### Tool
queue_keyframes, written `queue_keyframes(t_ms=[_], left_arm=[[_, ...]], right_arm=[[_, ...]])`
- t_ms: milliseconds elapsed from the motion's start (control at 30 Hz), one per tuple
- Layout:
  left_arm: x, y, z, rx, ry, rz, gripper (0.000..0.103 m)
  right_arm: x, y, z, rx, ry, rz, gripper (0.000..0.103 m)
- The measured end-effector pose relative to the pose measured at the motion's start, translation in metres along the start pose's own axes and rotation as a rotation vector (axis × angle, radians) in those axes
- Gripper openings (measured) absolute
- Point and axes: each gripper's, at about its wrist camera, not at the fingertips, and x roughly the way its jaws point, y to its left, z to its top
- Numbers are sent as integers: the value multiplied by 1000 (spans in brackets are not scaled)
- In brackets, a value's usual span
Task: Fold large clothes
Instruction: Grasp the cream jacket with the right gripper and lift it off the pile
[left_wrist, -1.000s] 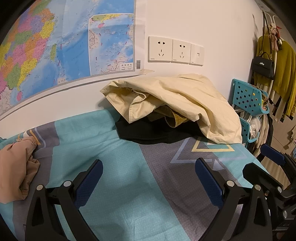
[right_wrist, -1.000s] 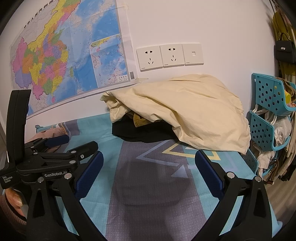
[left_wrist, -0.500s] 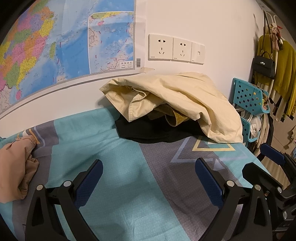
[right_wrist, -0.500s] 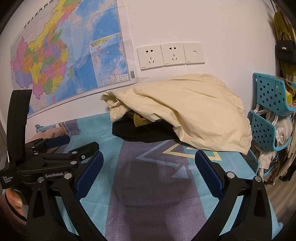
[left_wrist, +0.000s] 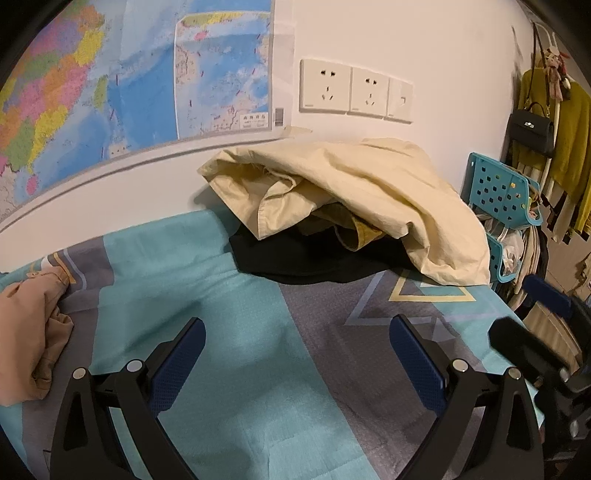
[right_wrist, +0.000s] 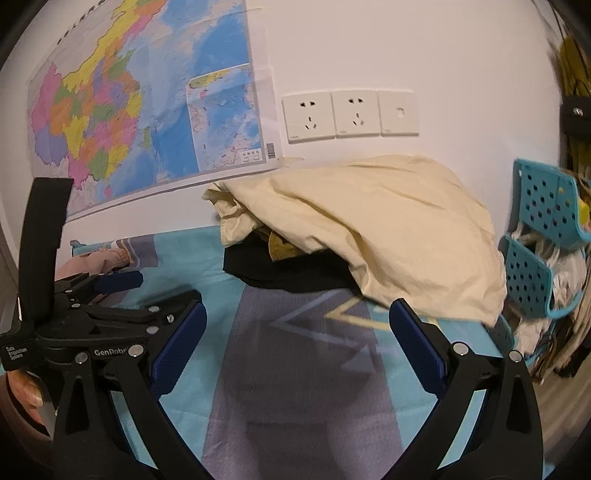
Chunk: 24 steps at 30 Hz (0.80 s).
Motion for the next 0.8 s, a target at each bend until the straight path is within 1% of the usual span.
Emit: queue_keyframes(t_ms=[67,133,167,233,300,367,433,500,533,567,600,633,667,700,733,767,800], left_arm=[[6,5,1,-6,8,16,96],[13,11,3,-15,19,33,96],[16,14,4,-19,23,40,96],[21,20,6,-24,27,60,96],[24,24,9,-25,29,73,96],[28,28,11,-31,31,86,96],[32,32,13,-36,34,94,96],[35,34,14,-37,43,100,96],[38,36,15,-39,48,103,96],[40,37,15,-38,52,105,96],[41,38,15,-37,52,107,96],[42,40,16,-36,51,113,96],[44,42,16,-38,54,115,96],[46,45,17,-44,58,116,96],[48,46,17,-48,58,117,96],[49,48,18,-51,57,119,96],[52,50,18,-49,59,123,96]], right_arm=[[8,0,8,-37,1,4,98],[19,1,16,-74,9,-15,98],[27,1,21,-104,17,-16,96],[41,3,30,-157,22,-42,90],[62,4,37,-210,45,-50,86],[83,5,43,-243,71,-34,77],[106,7,47,-289,91,-23,74],[123,7,48,-337,112,-57,66],[130,7,50,-355,123,-63,60],[134,5,51,-376,131,-67,41],[133,3,53,-386,129,-57,30],[127,0,59,-387,127,-28,11],[119,-5,67,-379,113,-30,6],[109,-9,73,-370,88,-35,6],[97,-15,83,-343,45,-40,6],[83,-25,95,-292,-4,-40,6],[75,-33,103,-253,-31,-45,7]])
